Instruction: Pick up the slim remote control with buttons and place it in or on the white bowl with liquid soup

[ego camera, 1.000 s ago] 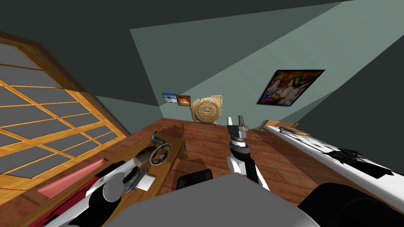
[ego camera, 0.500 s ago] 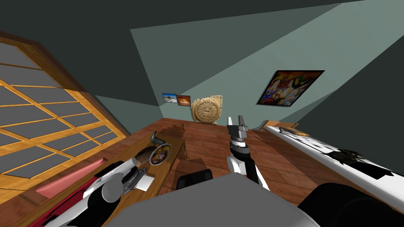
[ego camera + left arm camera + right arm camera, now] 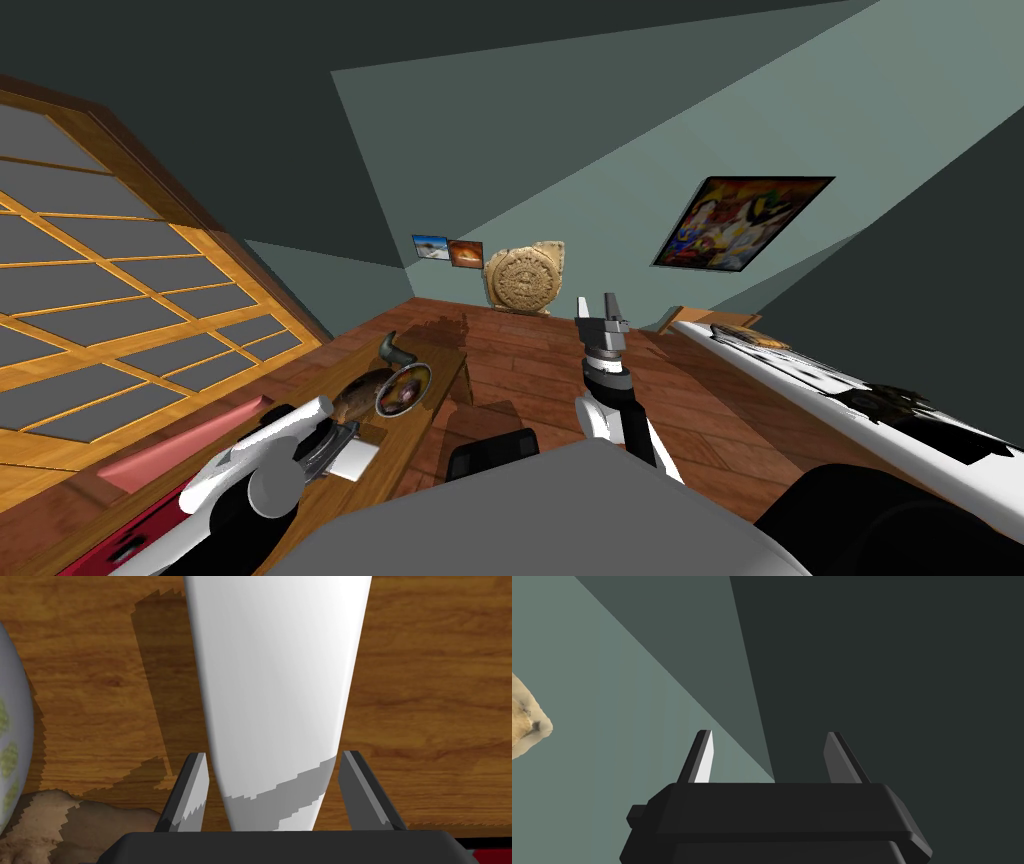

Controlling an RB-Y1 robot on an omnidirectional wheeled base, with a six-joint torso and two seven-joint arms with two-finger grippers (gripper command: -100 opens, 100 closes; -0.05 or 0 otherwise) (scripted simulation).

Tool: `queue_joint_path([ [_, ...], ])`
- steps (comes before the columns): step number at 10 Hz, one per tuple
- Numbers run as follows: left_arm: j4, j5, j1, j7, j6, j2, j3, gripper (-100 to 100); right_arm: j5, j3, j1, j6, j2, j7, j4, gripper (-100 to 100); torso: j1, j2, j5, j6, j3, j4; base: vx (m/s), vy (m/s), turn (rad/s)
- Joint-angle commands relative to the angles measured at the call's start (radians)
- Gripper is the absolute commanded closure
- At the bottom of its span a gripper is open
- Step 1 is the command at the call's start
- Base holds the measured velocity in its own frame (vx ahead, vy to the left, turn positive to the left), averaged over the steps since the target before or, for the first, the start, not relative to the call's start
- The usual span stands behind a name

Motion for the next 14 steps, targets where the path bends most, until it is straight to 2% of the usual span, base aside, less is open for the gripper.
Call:
queue_joint_path([
  [1, 0.05, -0.005, -0.035, 0.008, -0.035, 0.04, -0.004, 100, 0.0, 0.0, 0.0, 0.0, 0.0, 0.0, 0.0, 0, 0.0, 0.0, 0.0, 0.0, 0.0, 0.0, -0.028, -0.029, 0.012],
  [2, 0.054, -0.004, -0.049, 0.001, -0.034, 0.087, -0.006, 100, 0.0, 0.0, 0.0, 0.0, 0.0, 0.0, 0.0, 0, 0.002, -0.001, 0.0, 0.001, 0.0, 0.001, -0.01, -0.064, 0.05],
  [5, 0.054, -0.004, -0.049, 0.001, -0.034, 0.088, -0.006, 100, 0.0, 0.0, 0.0, 0.0, 0.0, 0.0, 0.0, 0, 0.0, -0.001, 0.001, 0.0, 0.0, 0.0, 0.0, -0.035, 0.013],
  [6, 0.045, -0.003, -0.053, -0.004, -0.034, 0.109, -0.008, 100, 0.0, 0.0, 0.0, 0.0, 0.0, 0.0, 0.0, 0, 0.002, -0.001, 0.001, 0.0, -0.001, 0.0, 0.005, -0.031, 0.026],
  [7, 0.029, -0.001, -0.055, -0.014, -0.031, 0.149, -0.01, 100, 0.0, 0.0, 0.0, 0.0, 0.0, 0.0, 0.0, 0, 0.001, -0.002, 0.0, 0.0, -0.001, 0.0, 0.045, -0.098, 0.093],
  [9, 0.018, 0.002, -0.053, -0.026, -0.026, 0.181, -0.01, 100, 0.0, 0.0, 0.0, 0.0, 0.0, 0.0, 0.0, 0, -0.006, -0.005, -0.002, -0.001, -0.002, 0.0, 0.072, -0.131, 0.077],
  [10, 0.01, 0.004, -0.047, -0.037, -0.02, 0.21, -0.011, 100, 0.0, 0.0, 0.0, 0.0, 0.0, 0.0, 0.0, 0, -0.006, -0.006, -0.002, 0.0, -0.003, -0.001, 0.098, -0.153, 0.075],
  [13, 0.0, 0.005, -0.034, -0.055, -0.009, 0.257, -0.011, 100, 0.0, 0.0, 0.0, 0.0, 0.0, 0.0, 0.0, 0, -0.008, -0.008, -0.002, 0.001, -0.005, -0.002, 0.095, -0.144, 0.066],
  [14, 0.0, 0.005, -0.034, -0.055, -0.009, 0.257, -0.011, 100, 0.0, 0.0, 0.0, 0.0, 0.0, 0.0, 0.0, 0, -0.009, -0.009, -0.003, 0.0, -0.005, -0.002, 0.087, -0.119, 0.047],
])
